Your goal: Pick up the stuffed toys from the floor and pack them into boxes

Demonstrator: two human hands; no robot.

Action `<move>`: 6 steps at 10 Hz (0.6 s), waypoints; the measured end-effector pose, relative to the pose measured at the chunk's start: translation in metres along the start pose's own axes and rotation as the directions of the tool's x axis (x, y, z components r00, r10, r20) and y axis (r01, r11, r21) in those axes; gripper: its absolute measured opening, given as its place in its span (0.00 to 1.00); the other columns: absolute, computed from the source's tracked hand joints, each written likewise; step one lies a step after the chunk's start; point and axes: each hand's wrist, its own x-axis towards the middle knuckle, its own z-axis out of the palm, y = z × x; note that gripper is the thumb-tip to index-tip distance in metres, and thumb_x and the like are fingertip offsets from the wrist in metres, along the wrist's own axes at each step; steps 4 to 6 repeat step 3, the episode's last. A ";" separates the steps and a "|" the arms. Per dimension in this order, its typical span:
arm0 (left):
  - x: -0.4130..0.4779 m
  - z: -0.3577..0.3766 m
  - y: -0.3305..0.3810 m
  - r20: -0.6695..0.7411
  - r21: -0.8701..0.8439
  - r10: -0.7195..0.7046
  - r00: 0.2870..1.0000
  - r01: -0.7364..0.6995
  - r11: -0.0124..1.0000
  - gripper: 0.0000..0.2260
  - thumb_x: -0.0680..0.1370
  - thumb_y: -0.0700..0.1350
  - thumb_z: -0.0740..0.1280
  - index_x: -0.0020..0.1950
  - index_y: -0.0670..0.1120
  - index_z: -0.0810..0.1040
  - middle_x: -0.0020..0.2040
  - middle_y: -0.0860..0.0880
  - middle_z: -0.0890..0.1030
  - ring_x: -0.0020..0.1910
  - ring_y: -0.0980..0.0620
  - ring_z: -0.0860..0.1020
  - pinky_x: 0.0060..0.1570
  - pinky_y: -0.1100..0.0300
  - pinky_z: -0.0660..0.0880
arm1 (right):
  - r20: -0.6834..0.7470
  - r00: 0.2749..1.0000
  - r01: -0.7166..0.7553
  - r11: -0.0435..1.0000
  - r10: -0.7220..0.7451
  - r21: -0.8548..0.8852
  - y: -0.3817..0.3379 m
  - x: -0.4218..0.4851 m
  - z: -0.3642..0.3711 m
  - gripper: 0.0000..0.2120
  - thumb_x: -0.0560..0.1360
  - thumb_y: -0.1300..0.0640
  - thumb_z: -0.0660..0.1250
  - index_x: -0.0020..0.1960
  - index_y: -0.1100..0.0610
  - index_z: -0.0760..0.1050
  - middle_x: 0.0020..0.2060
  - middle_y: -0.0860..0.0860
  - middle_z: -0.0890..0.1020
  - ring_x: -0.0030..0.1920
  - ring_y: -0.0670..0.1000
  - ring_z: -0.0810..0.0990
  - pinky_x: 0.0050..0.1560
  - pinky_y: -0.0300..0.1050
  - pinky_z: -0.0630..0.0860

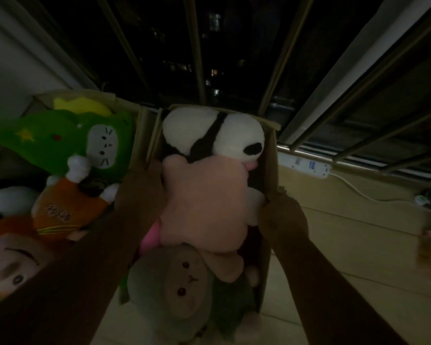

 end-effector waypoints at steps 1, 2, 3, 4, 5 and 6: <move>-0.023 -0.038 0.027 -0.088 -0.099 -0.008 0.996 0.000 0.995 0.15 0.77 0.37 0.60 0.64 0.38 0.70 0.63 0.35 0.70 0.59 0.36 0.72 0.53 0.47 0.70 | -0.054 0.997 0.051 0.997 -0.048 0.050 0.000 -0.003 -0.006 0.14 0.78 0.62 0.58 0.62 0.59 0.75 0.58 0.58 0.78 0.59 0.57 0.76 0.57 0.48 0.73; -0.023 -0.046 0.031 -0.069 -0.201 -0.039 0.997 0.024 0.979 0.13 0.76 0.37 0.63 0.60 0.39 0.72 0.58 0.38 0.73 0.54 0.37 0.74 0.49 0.49 0.71 | -0.056 0.997 0.055 0.990 -0.048 0.133 -0.008 -0.011 -0.021 0.16 0.76 0.64 0.60 0.61 0.57 0.76 0.58 0.56 0.78 0.58 0.55 0.77 0.56 0.45 0.73; -0.034 -0.061 0.031 -0.091 -0.225 -0.066 0.994 0.044 0.973 0.12 0.74 0.36 0.63 0.57 0.40 0.72 0.55 0.40 0.73 0.52 0.38 0.75 0.48 0.47 0.75 | -0.068 0.995 0.081 0.976 -0.068 0.200 -0.015 -0.023 -0.038 0.20 0.75 0.65 0.61 0.66 0.56 0.73 0.63 0.54 0.75 0.62 0.54 0.73 0.57 0.37 0.66; -0.034 -0.061 0.031 -0.091 -0.225 -0.066 0.994 0.044 0.973 0.12 0.74 0.36 0.63 0.57 0.40 0.72 0.55 0.40 0.73 0.52 0.38 0.75 0.48 0.47 0.75 | -0.068 0.995 0.081 0.976 -0.068 0.200 -0.015 -0.023 -0.038 0.20 0.75 0.65 0.61 0.66 0.56 0.73 0.63 0.54 0.75 0.62 0.54 0.73 0.57 0.37 0.66; -0.034 -0.061 0.031 -0.091 -0.225 -0.066 0.994 0.044 0.973 0.12 0.74 0.36 0.63 0.57 0.40 0.72 0.55 0.40 0.73 0.52 0.38 0.75 0.48 0.47 0.75 | -0.068 0.995 0.081 0.976 -0.068 0.200 -0.015 -0.023 -0.038 0.20 0.75 0.65 0.61 0.66 0.56 0.73 0.63 0.54 0.75 0.62 0.54 0.73 0.57 0.37 0.66; -0.034 -0.061 0.031 -0.091 -0.225 -0.066 0.994 0.044 0.973 0.12 0.74 0.36 0.63 0.57 0.40 0.72 0.55 0.40 0.73 0.52 0.38 0.75 0.48 0.47 0.75 | -0.068 0.995 0.081 0.976 -0.068 0.200 -0.015 -0.023 -0.038 0.20 0.75 0.65 0.61 0.66 0.56 0.73 0.63 0.54 0.75 0.62 0.54 0.73 0.57 0.37 0.66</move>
